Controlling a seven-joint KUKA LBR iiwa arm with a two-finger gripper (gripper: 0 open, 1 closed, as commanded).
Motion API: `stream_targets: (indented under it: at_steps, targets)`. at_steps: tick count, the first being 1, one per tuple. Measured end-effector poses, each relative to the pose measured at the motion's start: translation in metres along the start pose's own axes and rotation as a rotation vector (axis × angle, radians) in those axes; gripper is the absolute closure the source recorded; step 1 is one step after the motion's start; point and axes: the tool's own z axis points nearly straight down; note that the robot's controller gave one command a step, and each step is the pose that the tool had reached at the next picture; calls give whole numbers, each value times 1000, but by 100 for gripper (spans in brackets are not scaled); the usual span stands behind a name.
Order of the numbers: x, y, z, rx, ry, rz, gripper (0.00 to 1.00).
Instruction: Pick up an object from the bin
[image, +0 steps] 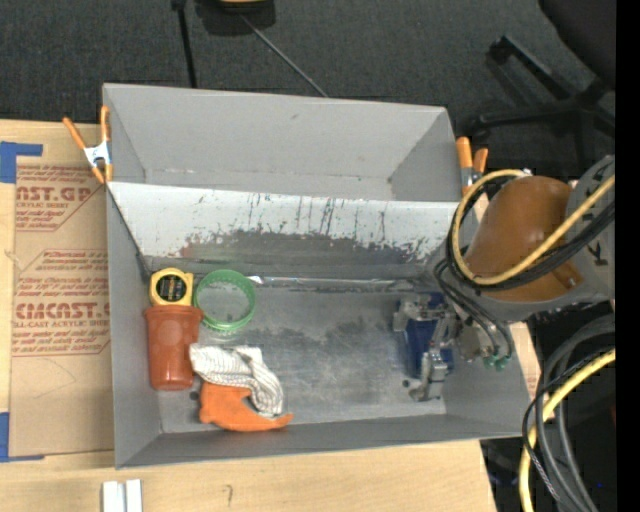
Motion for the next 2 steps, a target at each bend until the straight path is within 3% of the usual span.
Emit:
stream_targets:
  at_steps: [1, 2]
  targets:
    - [-9, -14, -29, -1, 2, -60, 0]
    - [-49, -28, -56, -1, -2, 8, 0]
